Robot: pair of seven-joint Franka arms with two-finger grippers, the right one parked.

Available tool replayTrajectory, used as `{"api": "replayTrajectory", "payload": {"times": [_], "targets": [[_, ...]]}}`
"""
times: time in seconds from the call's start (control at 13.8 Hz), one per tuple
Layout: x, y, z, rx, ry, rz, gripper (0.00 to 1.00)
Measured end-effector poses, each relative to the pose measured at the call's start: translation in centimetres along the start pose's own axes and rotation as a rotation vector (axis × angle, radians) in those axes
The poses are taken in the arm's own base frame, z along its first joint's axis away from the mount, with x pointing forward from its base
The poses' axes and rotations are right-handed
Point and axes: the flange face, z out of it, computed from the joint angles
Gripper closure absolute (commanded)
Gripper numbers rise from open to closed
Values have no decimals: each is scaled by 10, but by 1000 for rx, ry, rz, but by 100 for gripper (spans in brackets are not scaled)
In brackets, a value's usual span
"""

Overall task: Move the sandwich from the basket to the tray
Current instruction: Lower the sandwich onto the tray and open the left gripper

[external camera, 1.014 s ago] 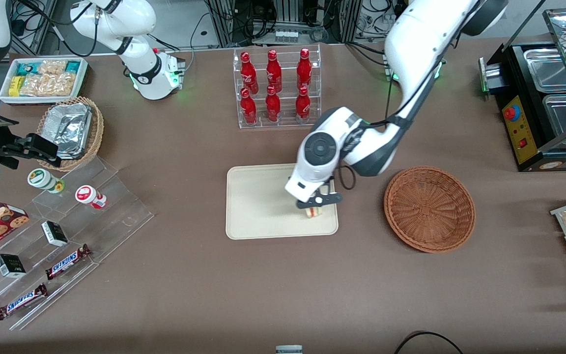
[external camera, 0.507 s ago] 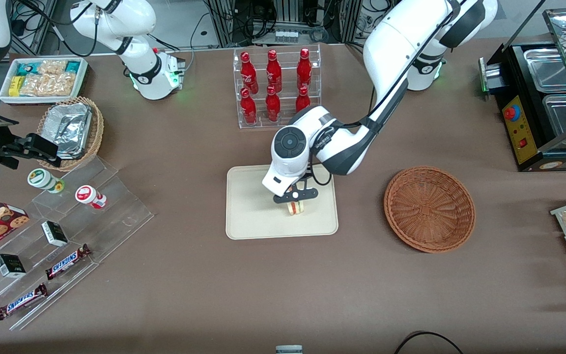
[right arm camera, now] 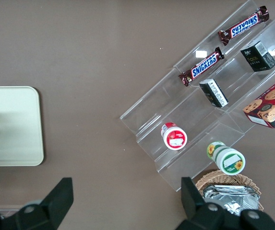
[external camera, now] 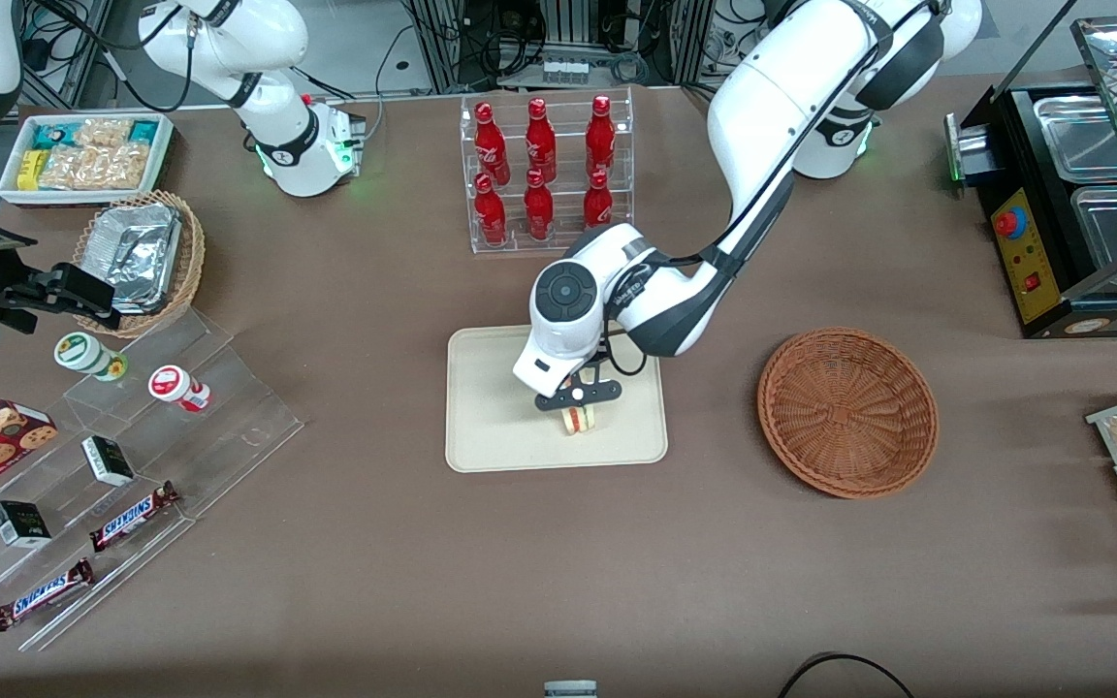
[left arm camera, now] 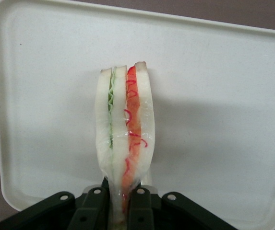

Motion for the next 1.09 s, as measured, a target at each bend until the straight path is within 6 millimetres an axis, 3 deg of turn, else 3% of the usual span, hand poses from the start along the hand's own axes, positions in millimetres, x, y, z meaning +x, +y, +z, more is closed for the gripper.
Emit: {"api": "replayTrajectory", "payload": {"times": [0.07, 0.14, 0.65, 0.94, 1.09], "targets": [[0, 0, 2, 1, -1, -10, 28], [0, 0, 3, 1, -2, -14, 0], [5, 3, -7, -19, 13, -24, 0], [10, 5, -50, -49, 56, -27, 0], [18, -7, -76, -32, 77, -17, 0]]}}
